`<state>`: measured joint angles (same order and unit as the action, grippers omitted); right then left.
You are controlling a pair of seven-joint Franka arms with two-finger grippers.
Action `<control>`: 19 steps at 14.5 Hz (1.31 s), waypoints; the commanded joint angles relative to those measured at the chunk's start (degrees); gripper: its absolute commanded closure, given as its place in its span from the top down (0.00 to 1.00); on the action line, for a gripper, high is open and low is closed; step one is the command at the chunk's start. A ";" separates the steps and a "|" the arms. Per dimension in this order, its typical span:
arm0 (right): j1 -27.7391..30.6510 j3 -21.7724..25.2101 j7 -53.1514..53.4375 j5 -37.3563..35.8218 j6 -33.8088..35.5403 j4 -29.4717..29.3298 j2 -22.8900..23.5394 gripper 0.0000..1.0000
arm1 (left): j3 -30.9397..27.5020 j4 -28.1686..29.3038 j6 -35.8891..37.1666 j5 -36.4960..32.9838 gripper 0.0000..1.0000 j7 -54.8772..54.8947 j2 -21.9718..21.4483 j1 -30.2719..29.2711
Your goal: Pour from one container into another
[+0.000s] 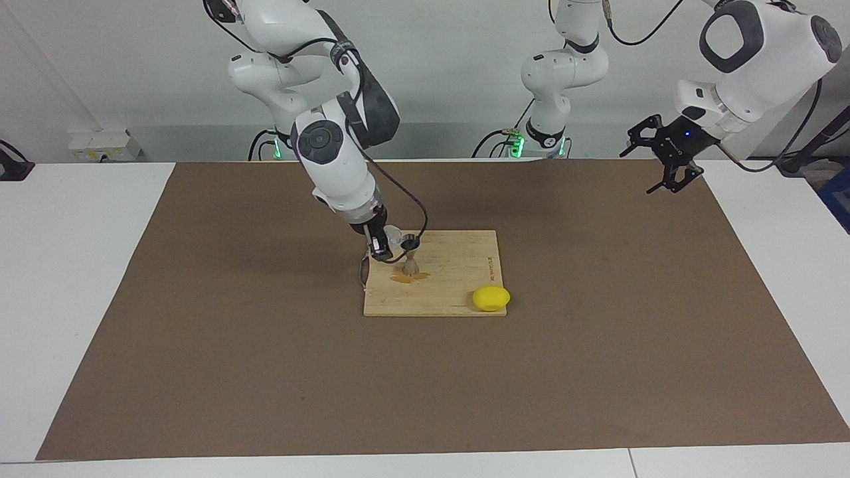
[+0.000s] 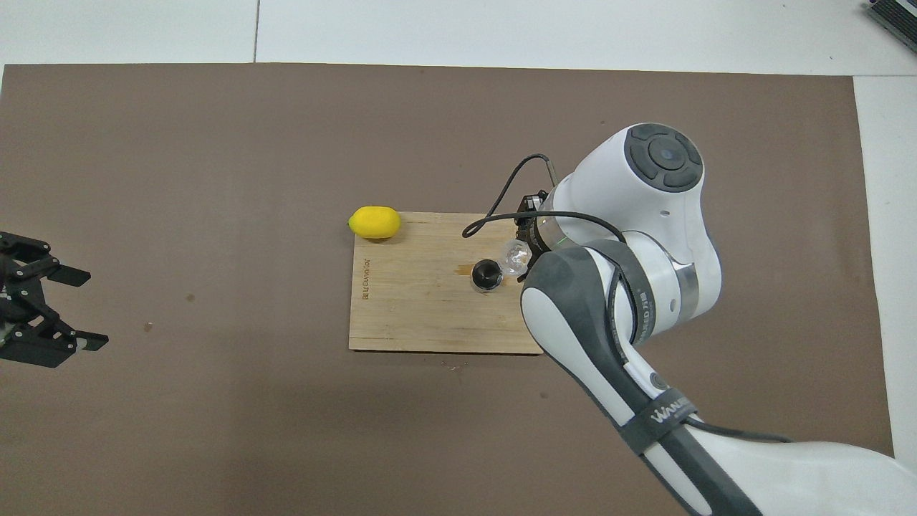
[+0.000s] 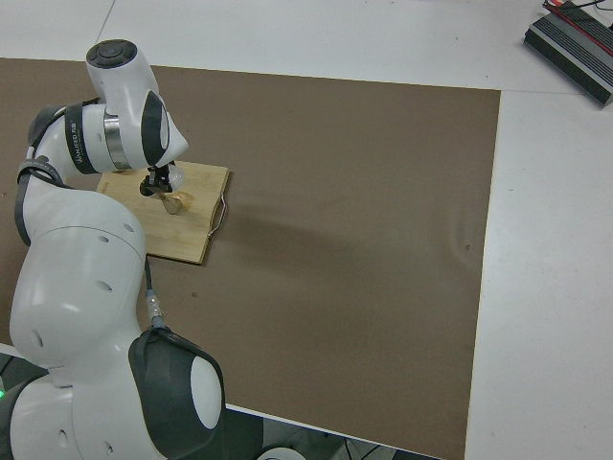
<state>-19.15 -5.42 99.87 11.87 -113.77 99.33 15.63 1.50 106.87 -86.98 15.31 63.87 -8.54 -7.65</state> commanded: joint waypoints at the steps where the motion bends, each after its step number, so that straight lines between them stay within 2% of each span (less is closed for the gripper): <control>1: -2.29 0.14 2.52 -4.56 0.74 -1.42 0.80 0.00 | -0.45 0.80 0.67 -3.78 1.00 -11.54 -2.09 2.37; 4: -3.79 0.14 2.70 -8.87 1.00 -0.80 0.63 0.00 | 0.77 0.36 3.03 -8.27 1.00 -24.09 -3.67 4.84; 9: -6.51 0.14 3.14 -15.90 2.14 -0.01 0.01 0.00 | 4.11 -3.32 5.59 -11.51 1.00 -45.81 -4.21 4.84; 14: -7.40 0.14 4.45 -21.34 2.94 -0.10 -0.25 0.00 | 5.35 -6.13 3.48 -11.53 1.00 -50.94 -2.89 4.93; 19: -9.24 0.14 4.72 -26.27 3.64 -0.10 -0.52 0.00 | 6.14 -19.56 8.92 -12.23 1.00 -52.09 8.78 5.63</control>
<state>-27.12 -5.40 102.67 -12.09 -111.29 99.33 15.78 7.62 96.00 -82.03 4.59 13.24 -6.78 -3.25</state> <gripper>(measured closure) 0.493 0.000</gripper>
